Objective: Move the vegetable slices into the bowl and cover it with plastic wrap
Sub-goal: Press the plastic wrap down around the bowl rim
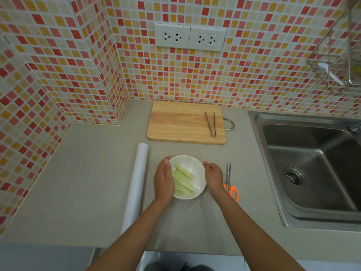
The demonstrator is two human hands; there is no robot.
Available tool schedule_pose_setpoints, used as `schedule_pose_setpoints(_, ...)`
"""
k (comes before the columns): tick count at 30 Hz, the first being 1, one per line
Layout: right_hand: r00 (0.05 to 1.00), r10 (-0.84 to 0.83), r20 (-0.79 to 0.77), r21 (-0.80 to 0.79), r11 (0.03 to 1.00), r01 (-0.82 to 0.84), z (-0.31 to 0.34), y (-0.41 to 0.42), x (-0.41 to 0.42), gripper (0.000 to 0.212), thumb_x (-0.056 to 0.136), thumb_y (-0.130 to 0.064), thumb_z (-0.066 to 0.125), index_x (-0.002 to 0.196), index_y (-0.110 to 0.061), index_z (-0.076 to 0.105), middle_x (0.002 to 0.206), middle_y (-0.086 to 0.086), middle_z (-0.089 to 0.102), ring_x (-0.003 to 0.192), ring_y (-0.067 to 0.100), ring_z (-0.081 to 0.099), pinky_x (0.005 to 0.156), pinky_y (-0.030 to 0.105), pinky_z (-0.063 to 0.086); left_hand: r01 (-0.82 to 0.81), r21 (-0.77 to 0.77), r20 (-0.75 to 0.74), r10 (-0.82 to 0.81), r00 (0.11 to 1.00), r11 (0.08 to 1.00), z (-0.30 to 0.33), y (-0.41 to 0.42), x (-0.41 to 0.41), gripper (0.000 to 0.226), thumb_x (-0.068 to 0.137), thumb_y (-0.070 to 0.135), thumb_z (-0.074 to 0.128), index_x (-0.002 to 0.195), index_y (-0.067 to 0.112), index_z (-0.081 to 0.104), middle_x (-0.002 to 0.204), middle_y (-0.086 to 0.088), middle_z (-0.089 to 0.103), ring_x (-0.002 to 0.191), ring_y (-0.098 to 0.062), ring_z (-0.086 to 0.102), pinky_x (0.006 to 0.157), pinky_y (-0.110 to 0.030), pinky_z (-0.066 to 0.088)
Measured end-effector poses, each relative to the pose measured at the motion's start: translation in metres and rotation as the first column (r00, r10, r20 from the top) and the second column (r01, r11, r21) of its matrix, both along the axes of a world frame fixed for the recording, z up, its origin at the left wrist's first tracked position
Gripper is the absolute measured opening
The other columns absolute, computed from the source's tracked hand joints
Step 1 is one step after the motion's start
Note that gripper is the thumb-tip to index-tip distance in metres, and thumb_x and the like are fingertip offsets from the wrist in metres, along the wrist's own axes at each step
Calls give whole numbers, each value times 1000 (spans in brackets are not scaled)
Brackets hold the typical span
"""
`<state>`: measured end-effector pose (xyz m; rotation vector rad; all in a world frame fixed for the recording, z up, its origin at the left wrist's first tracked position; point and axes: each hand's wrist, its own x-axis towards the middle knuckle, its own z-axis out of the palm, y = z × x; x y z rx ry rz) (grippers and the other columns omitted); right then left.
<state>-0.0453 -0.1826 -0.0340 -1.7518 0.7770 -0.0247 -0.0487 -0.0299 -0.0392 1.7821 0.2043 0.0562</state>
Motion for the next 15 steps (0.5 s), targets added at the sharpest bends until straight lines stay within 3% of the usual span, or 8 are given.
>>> schedule_pose_setpoints(4,1000,-7,-29,-63,998,5,-2,3,5,55,94,-35,53,49,-12,32,50,3,34,51,17,32,54,30,25,1,42,11,-1,1000,999,-1,0,-1,42,104,35,27,131,20,55,128,6,59,122,-10,51,107,-30,39)
schedule_pose_setpoints(9,999,-32,-33,-84,996,29,1,-2,14,56,93,-44,52,52,-7,42,50,5,40,51,19,39,55,30,30,30,41,8,-31,1000,999,-1,0,-2,44,103,38,26,132,22,54,130,9,58,123,-8,50,107,-28,37)
schedule_pose_setpoints(15,993,-33,-111,-106,994,22,1,-3,22,64,88,-41,61,42,-13,28,42,0,31,42,15,31,45,29,24,65,13,-9,-65,998,998,-3,0,-2,44,101,42,28,132,24,54,130,10,57,121,-5,50,105,-26,37)
